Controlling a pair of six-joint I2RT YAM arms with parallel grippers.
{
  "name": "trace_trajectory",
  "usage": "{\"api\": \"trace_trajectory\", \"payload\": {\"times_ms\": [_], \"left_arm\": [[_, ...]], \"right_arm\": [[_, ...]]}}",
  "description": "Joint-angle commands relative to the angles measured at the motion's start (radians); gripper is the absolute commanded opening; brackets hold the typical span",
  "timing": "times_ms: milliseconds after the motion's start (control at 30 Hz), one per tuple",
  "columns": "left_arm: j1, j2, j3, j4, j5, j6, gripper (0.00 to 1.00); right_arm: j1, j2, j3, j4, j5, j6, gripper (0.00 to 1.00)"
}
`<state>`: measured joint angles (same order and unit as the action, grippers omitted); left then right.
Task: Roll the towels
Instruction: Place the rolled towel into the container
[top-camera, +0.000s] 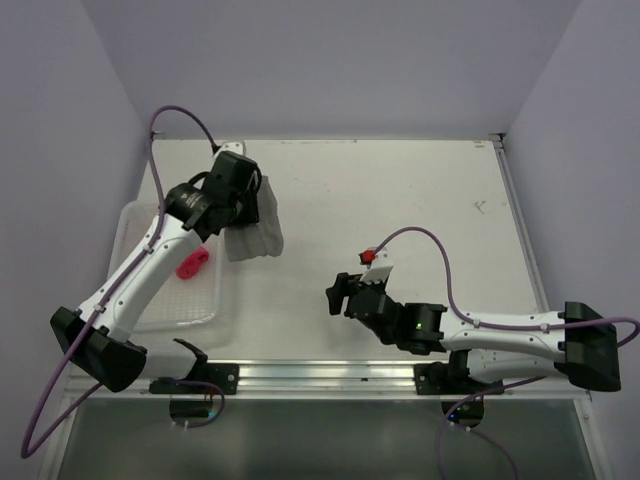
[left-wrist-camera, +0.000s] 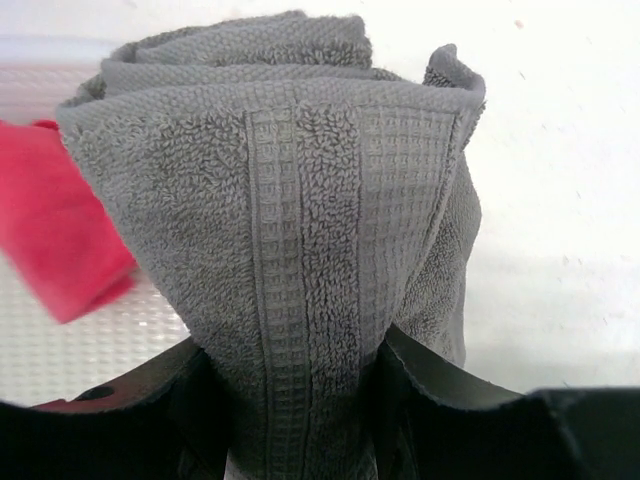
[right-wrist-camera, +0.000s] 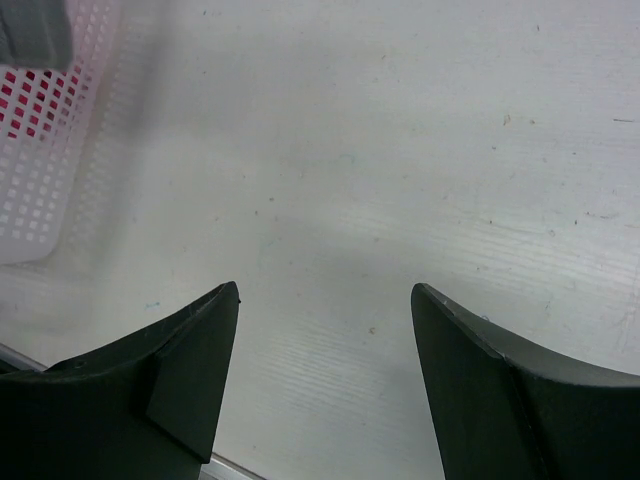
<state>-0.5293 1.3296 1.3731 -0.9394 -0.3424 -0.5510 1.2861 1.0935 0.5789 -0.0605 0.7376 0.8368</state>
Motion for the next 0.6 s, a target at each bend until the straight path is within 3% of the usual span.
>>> {"api": "trace_trajectory", "payload": {"times_ms": [0, 233, 567], "left_arm": [[0.034, -0.012, 0.132, -0.183, -0.243, 0.036, 0.0], [0.09, -0.049, 0.173, -0.364, -0.558, -0.059, 0.0], [0.173, -0.142, -0.006, -0.362, -0.67, -0.122, 0.0]], "right_arm": [[-0.01, 0.005, 0.03, -0.015, -0.007, -0.004, 0.73], [-0.014, 0.016, 0.039, -0.015, -0.041, -0.015, 0.73], [-0.014, 0.034, 0.075, -0.058, -0.121, -0.034, 0.73]]}}
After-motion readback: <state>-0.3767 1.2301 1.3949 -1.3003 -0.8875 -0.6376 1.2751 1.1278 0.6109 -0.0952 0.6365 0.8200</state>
